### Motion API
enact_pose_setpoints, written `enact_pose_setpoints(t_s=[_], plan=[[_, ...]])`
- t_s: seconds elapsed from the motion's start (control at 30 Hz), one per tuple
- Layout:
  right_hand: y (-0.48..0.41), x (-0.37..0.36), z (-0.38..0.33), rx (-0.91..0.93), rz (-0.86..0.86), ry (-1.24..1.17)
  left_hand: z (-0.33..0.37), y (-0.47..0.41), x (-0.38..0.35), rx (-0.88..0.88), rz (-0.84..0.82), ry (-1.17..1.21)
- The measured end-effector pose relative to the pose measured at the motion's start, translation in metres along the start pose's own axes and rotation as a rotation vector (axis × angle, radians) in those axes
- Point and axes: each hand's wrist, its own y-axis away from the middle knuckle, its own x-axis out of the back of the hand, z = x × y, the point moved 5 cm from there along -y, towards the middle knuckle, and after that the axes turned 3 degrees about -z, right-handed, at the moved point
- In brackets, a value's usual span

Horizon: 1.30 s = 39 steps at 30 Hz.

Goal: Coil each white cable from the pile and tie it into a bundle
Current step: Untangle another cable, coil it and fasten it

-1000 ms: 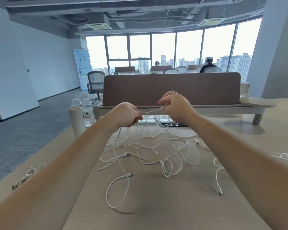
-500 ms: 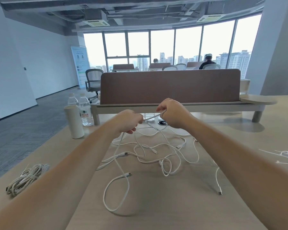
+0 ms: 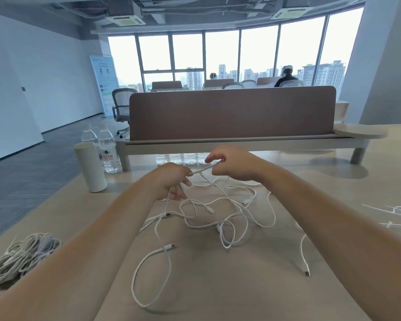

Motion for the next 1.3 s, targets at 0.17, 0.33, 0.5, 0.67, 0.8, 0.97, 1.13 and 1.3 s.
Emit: enact_pose_setpoints(t_s=[0.17,0.33,0.5,0.67,0.8,0.97,1.13,1.3], plan=[[0.011,0.0,0.001,-0.065,-0.07,-0.184,0.007,-0.008,-0.007,-0.077,0.09,-0.08],[-0.002,-0.003,0.016,-0.14,0.097,0.0,0.016,-0.01,-0.002,-0.152,0.179,-0.216],[-0.005,-0.003,0.026,-0.158,0.182,-0.088,0.012,-0.01,0.0,-0.148,0.15,-0.212],[-0.008,0.008,0.033,-0.151,0.333,-0.085,0.011,-0.005,0.001,-0.157,0.115,-0.044],[-0.007,0.018,0.031,-0.091,0.419,-0.133,0.011,-0.003,0.005,-0.115,0.123,-0.067],[-0.004,0.033,0.022,-0.022,0.565,-0.139,0.008,-0.005,0.005,-0.095,0.075,-0.039],[0.002,0.041,0.006,-0.007,0.593,-0.126,0.021,0.007,0.003,-0.15,0.089,-0.152],[0.018,0.046,-0.009,-0.051,0.616,-0.114,0.047,0.036,0.0,-0.276,0.168,-0.282]])
